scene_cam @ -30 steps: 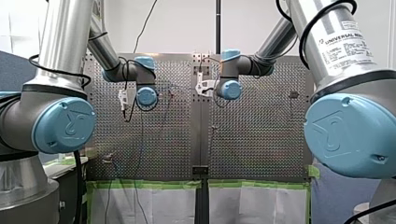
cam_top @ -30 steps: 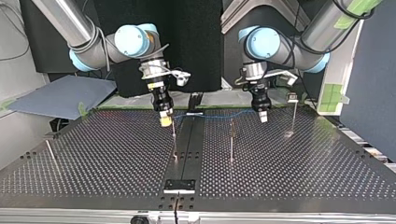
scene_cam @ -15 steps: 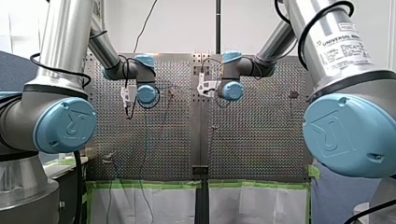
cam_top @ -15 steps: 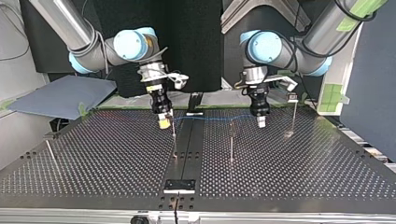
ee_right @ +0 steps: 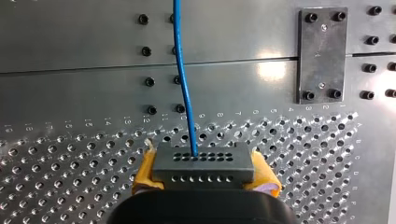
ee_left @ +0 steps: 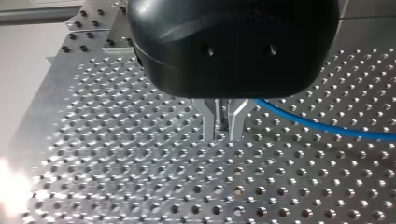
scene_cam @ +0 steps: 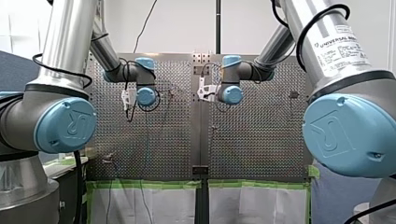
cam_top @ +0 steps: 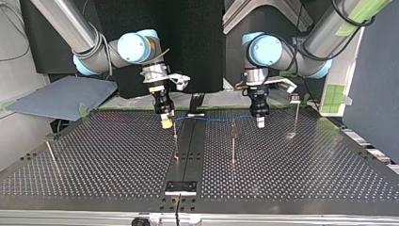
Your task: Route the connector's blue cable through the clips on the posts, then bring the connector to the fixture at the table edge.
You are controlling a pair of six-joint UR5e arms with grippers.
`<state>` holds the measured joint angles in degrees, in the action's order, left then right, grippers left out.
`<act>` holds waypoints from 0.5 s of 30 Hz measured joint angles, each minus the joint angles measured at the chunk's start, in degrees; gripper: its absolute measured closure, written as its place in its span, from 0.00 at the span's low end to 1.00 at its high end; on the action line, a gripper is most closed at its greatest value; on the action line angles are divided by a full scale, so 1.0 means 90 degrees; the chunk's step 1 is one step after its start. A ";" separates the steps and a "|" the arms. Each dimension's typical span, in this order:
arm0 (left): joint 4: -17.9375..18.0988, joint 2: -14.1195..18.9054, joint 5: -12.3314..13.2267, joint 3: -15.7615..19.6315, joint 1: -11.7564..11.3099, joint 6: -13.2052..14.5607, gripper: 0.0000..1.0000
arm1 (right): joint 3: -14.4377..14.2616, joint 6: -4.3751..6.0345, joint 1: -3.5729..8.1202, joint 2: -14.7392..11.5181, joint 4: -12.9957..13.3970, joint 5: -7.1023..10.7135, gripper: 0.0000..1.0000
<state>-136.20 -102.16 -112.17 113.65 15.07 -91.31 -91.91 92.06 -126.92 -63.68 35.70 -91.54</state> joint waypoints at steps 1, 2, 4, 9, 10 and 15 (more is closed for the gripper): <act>0.0032 -0.0048 0.0009 -0.0010 -0.0002 -0.0001 0.82 | 0.0000 0.0003 0.0005 0.0007 0.0010 0.0007 1.00; 0.0063 -0.0096 0.0015 -0.0021 -0.0005 -0.0005 0.82 | 0.0000 0.0005 0.0009 0.0010 0.0014 0.0011 1.00; 0.0103 -0.0186 0.0033 -0.0065 -0.0011 -0.0026 0.82 | -0.0002 0.0011 0.0019 0.0016 0.0017 0.0018 1.00; 0.0072 -0.0256 0.0102 -0.0195 -0.0022 -0.0055 0.82 | -0.0001 0.0019 0.0045 0.0039 0.0024 0.0023 1.00; 0.0068 -0.0259 0.0110 -0.0208 -0.0026 -0.0056 0.82 | -0.0001 0.0021 0.0050 0.0049 0.0026 0.0024 1.00; 0.0055 -0.0265 0.0172 -0.0278 -0.0057 -0.0060 0.82 | -0.0002 0.0026 0.0073 0.0106 0.0062 0.0026 1.00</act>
<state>-135.70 -104.54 -110.63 111.15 14.55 -91.85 -91.93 92.29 -126.26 -62.73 36.26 -91.31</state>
